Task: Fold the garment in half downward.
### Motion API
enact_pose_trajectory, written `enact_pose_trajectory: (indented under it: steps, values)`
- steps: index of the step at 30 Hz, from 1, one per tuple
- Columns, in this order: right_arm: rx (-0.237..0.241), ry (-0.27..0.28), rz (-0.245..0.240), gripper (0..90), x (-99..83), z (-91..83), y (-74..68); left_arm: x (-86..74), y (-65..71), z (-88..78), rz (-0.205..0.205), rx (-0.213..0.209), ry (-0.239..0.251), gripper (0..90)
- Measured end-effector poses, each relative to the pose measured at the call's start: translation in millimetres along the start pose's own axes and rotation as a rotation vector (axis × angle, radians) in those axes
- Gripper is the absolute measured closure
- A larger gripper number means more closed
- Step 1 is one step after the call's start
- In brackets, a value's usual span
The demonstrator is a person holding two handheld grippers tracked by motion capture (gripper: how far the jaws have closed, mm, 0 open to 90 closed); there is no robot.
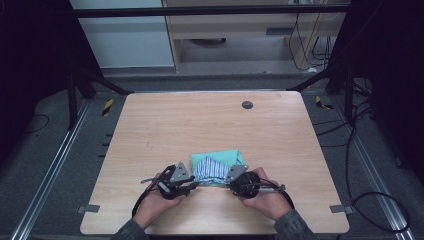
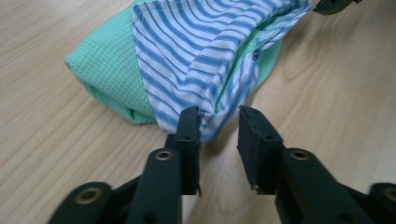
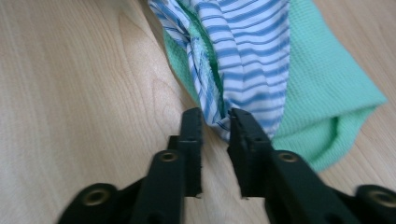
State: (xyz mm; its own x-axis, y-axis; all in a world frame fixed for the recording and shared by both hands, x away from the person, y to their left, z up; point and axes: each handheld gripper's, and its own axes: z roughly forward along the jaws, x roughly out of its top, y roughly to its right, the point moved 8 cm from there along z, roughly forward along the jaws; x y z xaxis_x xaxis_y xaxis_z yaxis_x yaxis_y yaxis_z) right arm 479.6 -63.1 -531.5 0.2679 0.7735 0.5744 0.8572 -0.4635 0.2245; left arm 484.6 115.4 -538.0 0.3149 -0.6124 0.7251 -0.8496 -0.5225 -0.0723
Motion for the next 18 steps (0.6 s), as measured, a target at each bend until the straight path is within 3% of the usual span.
enact_pose_trajectory:
  steps: [3, 8, 14, 18]
  values:
    - [-0.003, 0.018, 0.032, 61.7, -6.4, -10.1, 0.1, -2.1, -1.0, -12.6, -0.021, 0.016, 0.021, 59.4]
    - [-0.06, 0.03, 0.093, 46.3, -18.9, -22.8, 10.9, 0.2, -15.8, -23.3, -0.039, 0.071, 0.037, 43.8]
    - [-0.15, 0.054, 0.187, 24.0, -35.5, -32.7, 33.7, -1.5, -42.3, -29.8, -0.095, 0.116, 0.023, 24.0]
    - [-0.186, 0.075, 0.294, 16.7, -50.5, -33.1, 55.5, -8.5, -67.9, -31.4, -0.146, 0.16, 0.001, 15.2]
